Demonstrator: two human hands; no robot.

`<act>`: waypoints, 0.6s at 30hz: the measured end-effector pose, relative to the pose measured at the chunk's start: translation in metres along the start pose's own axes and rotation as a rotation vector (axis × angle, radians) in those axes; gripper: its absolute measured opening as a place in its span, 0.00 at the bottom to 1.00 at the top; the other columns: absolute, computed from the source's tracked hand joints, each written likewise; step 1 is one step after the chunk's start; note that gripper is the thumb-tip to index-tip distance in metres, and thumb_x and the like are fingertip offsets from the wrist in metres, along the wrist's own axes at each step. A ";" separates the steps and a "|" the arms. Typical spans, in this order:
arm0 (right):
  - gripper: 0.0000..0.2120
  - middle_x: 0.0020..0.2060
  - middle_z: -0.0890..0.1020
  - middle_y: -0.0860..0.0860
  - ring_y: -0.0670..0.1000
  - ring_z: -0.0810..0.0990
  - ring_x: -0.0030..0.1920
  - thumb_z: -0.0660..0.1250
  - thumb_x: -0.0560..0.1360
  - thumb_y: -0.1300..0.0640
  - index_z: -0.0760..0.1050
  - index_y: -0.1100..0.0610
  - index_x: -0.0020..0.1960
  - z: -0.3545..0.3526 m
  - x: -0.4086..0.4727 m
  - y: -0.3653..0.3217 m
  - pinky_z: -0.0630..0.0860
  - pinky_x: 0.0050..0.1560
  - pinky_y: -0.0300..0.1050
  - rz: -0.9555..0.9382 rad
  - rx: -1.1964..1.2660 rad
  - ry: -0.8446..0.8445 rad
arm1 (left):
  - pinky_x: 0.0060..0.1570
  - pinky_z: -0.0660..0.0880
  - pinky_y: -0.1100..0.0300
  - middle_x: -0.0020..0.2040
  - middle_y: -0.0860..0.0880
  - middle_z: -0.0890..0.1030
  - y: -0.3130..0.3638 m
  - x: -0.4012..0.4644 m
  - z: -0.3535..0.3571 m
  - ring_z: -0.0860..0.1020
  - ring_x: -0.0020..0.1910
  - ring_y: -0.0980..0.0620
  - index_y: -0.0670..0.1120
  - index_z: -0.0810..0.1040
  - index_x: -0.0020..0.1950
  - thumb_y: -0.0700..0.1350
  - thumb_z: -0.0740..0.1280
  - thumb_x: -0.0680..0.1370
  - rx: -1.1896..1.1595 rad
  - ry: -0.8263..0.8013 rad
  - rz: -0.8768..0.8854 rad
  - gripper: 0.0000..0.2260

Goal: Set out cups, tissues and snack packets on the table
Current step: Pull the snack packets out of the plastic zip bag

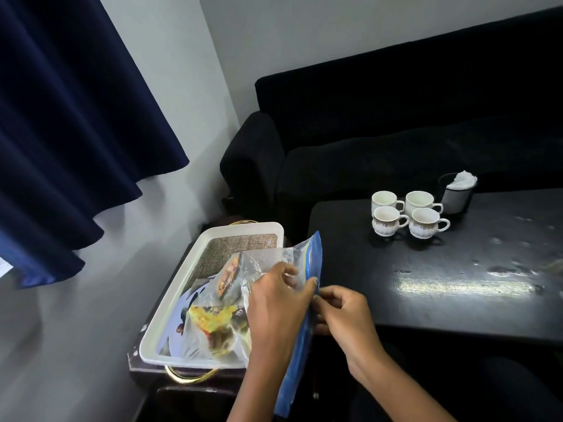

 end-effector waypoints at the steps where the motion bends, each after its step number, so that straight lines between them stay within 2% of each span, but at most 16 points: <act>1: 0.07 0.32 0.81 0.55 0.47 0.79 0.30 0.66 0.74 0.66 0.79 0.61 0.38 -0.002 0.003 -0.002 0.75 0.28 0.39 -0.012 0.006 0.009 | 0.43 0.75 0.59 0.39 0.56 0.82 0.001 -0.002 0.002 0.80 0.41 0.55 0.52 0.80 0.45 0.55 0.72 0.69 0.024 -0.024 -0.008 0.10; 7: 0.09 0.29 0.81 0.51 0.42 0.78 0.27 0.67 0.73 0.68 0.79 0.58 0.36 -0.010 0.010 0.002 0.74 0.27 0.36 -0.034 -0.026 0.039 | 0.40 0.77 0.59 0.34 0.53 0.83 0.003 -0.005 0.005 0.81 0.38 0.53 0.49 0.82 0.39 0.48 0.70 0.70 0.057 -0.073 -0.022 0.03; 12: 0.08 0.33 0.82 0.59 0.54 0.81 0.33 0.66 0.73 0.68 0.79 0.59 0.37 -0.021 0.015 0.003 0.79 0.37 0.51 -0.071 -0.079 0.150 | 0.35 0.77 0.59 0.31 0.52 0.81 0.000 -0.003 -0.003 0.80 0.33 0.54 0.48 0.81 0.36 0.44 0.69 0.71 0.047 0.016 -0.011 0.04; 15: 0.08 0.33 0.81 0.59 0.53 0.80 0.30 0.64 0.74 0.70 0.78 0.61 0.40 -0.036 0.019 0.007 0.78 0.30 0.45 -0.045 -0.032 0.210 | 0.29 0.72 0.63 0.29 0.54 0.80 -0.012 0.004 -0.018 0.79 0.29 0.57 0.51 0.78 0.34 0.41 0.69 0.72 -0.001 0.105 -0.038 0.08; 17: 0.08 0.35 0.82 0.60 0.53 0.80 0.31 0.64 0.74 0.69 0.79 0.61 0.41 -0.040 0.020 0.009 0.78 0.30 0.43 -0.023 -0.017 0.194 | 0.29 0.69 0.65 0.28 0.56 0.79 -0.019 0.008 -0.025 0.78 0.29 0.58 0.53 0.75 0.31 0.42 0.70 0.71 -0.030 0.150 -0.061 0.11; 18: 0.07 0.36 0.82 0.60 0.54 0.80 0.32 0.64 0.74 0.69 0.79 0.61 0.42 -0.039 0.019 0.009 0.79 0.30 0.42 -0.011 -0.005 0.169 | 0.31 0.71 0.62 0.28 0.56 0.79 -0.020 0.008 -0.026 0.78 0.30 0.57 0.54 0.75 0.30 0.43 0.70 0.71 -0.040 0.158 -0.064 0.11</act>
Point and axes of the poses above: each hand's wrist, its own x-axis towards the middle knuckle, its own z-axis out of the palm, y = z × x, the point moved 7 cm from there along x, towards the middle knuckle
